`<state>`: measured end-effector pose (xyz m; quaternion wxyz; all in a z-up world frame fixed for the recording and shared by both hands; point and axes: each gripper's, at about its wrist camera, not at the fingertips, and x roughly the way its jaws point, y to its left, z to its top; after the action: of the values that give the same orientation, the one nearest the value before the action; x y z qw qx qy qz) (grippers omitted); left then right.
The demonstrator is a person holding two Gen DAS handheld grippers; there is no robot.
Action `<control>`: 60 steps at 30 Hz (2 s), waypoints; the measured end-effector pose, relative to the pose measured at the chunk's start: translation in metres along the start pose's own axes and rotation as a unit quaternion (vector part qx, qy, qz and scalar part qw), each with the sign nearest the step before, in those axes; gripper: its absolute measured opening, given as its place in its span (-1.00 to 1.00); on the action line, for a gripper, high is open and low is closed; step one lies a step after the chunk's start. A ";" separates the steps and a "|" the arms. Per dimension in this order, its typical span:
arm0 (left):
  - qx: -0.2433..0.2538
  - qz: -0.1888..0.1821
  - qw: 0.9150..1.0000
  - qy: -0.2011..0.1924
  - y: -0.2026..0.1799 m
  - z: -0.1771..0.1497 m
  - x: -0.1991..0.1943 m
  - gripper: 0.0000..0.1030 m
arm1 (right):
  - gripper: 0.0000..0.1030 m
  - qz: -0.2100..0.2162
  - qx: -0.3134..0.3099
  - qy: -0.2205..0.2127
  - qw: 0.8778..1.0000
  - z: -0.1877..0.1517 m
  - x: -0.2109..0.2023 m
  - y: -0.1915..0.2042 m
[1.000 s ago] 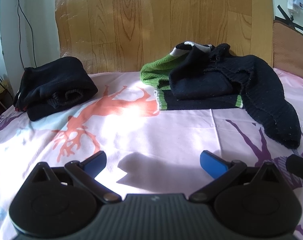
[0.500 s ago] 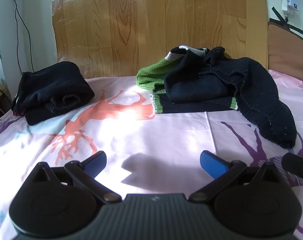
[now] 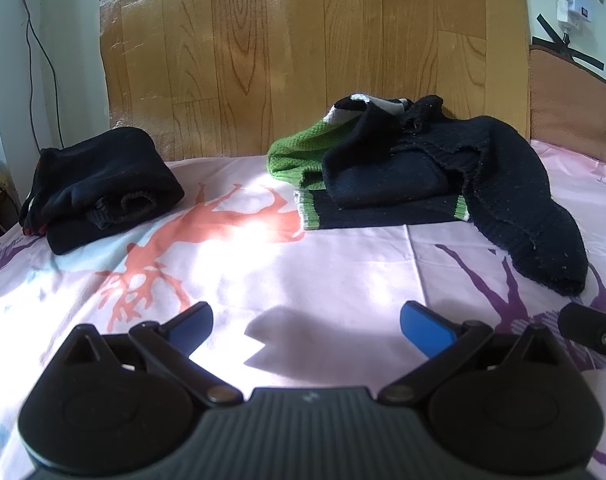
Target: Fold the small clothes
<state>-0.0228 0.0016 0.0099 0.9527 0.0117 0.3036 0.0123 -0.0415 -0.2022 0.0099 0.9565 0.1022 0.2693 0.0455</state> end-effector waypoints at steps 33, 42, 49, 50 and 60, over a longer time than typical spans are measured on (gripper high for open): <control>-0.011 0.010 1.000 0.009 0.002 0.001 0.002 1.00 | 1.00 0.001 0.001 -0.002 1.000 0.000 -0.001 -0.001; -0.018 0.015 1.000 0.014 0.004 0.001 0.004 1.00 | 1.00 0.001 0.001 -0.002 1.000 0.000 -0.002 0.000; -0.021 0.021 0.999 0.019 0.005 0.002 0.006 1.00 | 1.00 0.001 0.001 -0.002 1.000 0.000 -0.002 0.000; -0.022 0.021 0.999 0.020 0.006 0.002 0.006 1.00 | 1.00 0.001 0.001 -0.002 1.000 0.000 -0.002 0.000; -0.015 0.017 1.000 0.016 0.004 0.001 0.005 1.00 | 1.00 0.001 0.001 -0.002 1.000 0.000 -0.001 -0.001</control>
<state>-0.0187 0.0060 0.0079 0.9474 0.0021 0.3184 0.0336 -0.0427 -0.2028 0.0100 0.9568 0.1038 0.2676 0.0464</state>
